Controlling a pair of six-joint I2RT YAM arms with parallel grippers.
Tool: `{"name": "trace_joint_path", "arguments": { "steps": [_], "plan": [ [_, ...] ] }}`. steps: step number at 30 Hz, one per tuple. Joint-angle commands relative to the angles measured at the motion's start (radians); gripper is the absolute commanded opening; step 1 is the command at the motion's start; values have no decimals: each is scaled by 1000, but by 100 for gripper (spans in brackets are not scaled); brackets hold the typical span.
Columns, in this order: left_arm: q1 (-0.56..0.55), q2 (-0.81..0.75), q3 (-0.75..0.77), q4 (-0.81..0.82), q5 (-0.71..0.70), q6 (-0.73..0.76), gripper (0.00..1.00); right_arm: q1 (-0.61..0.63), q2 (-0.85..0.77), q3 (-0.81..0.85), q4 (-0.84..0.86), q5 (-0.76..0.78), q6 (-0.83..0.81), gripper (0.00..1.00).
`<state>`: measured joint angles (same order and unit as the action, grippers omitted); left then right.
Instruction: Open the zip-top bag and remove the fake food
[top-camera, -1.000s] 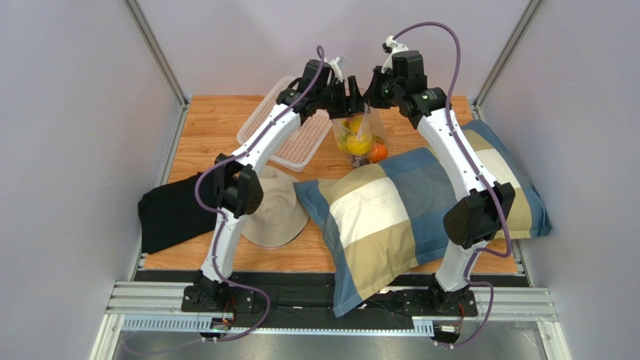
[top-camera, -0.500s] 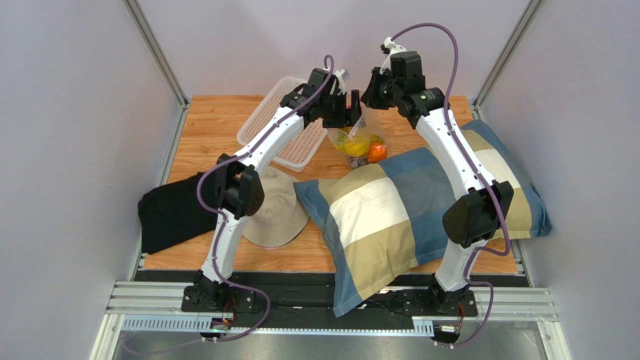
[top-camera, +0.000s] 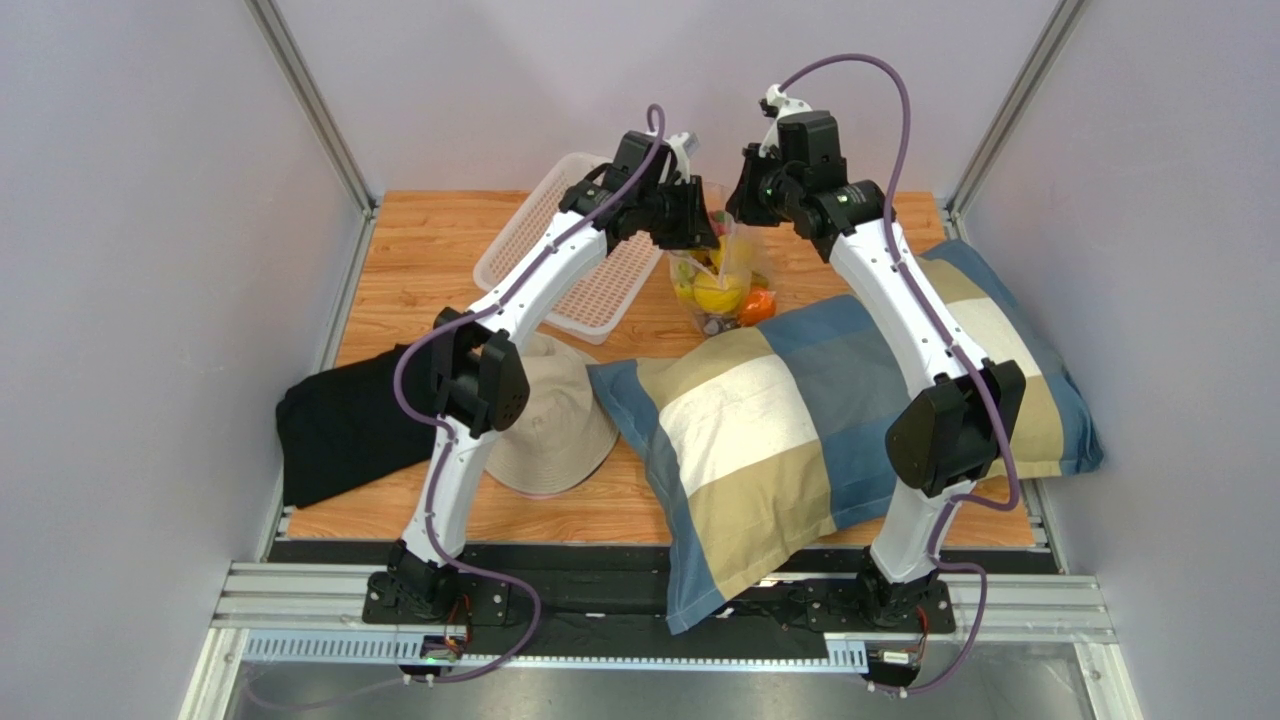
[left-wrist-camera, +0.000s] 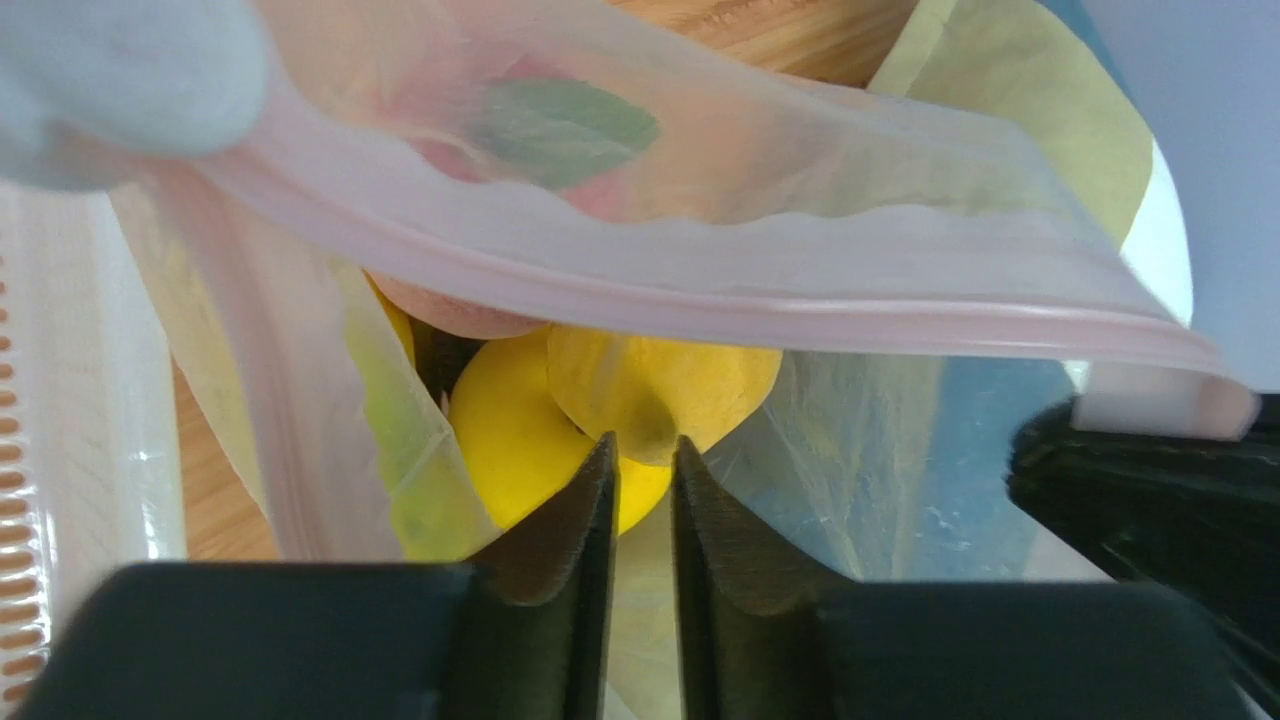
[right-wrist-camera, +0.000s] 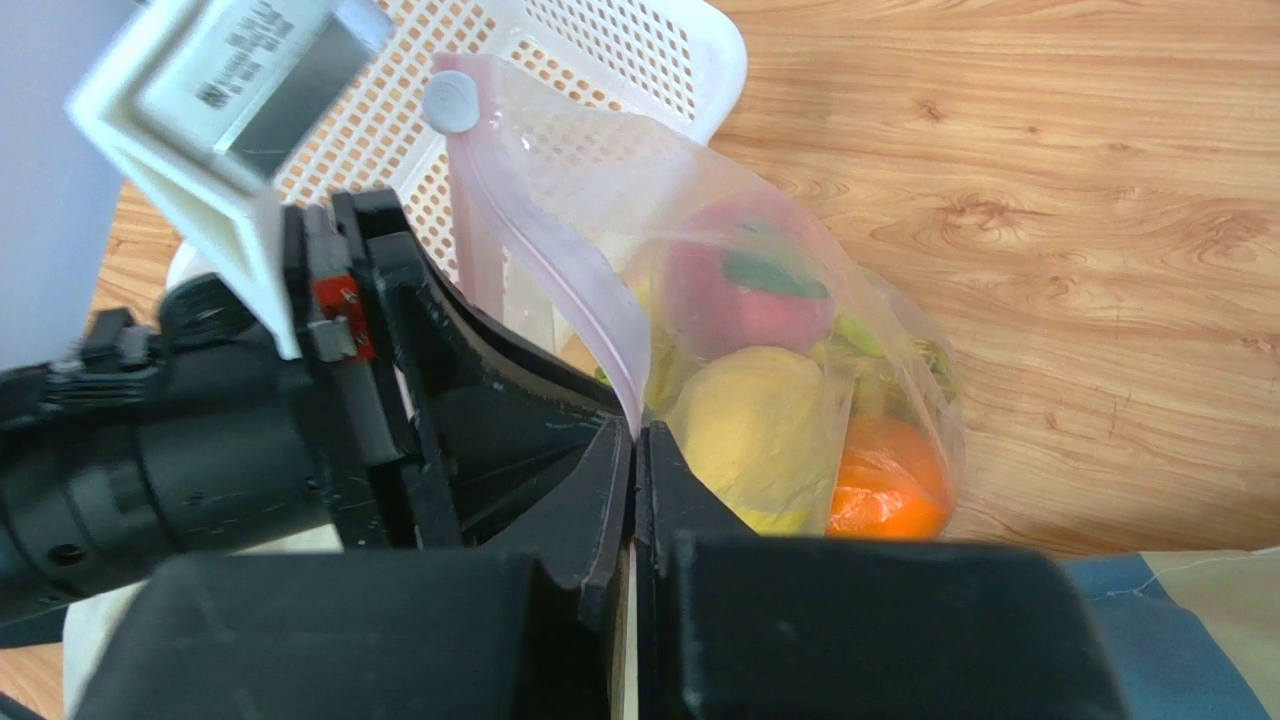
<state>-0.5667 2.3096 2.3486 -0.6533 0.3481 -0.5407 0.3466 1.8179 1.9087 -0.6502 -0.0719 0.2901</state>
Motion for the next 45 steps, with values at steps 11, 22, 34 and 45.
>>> {"name": "trace_joint_path", "arguments": {
  "steps": [11,22,34,45],
  "plan": [
    [-4,22,18,69,52,-110,90,6,-54,16,52,-45,63,0],
    [-9,51,-48,224,-12,-145,82,29,-58,-13,54,-54,103,0],
    [-15,71,-18,205,-9,-117,50,29,-77,-26,27,-8,72,0],
    [-19,39,-72,132,43,-45,86,25,-77,-36,32,1,61,0]
  ]
}}
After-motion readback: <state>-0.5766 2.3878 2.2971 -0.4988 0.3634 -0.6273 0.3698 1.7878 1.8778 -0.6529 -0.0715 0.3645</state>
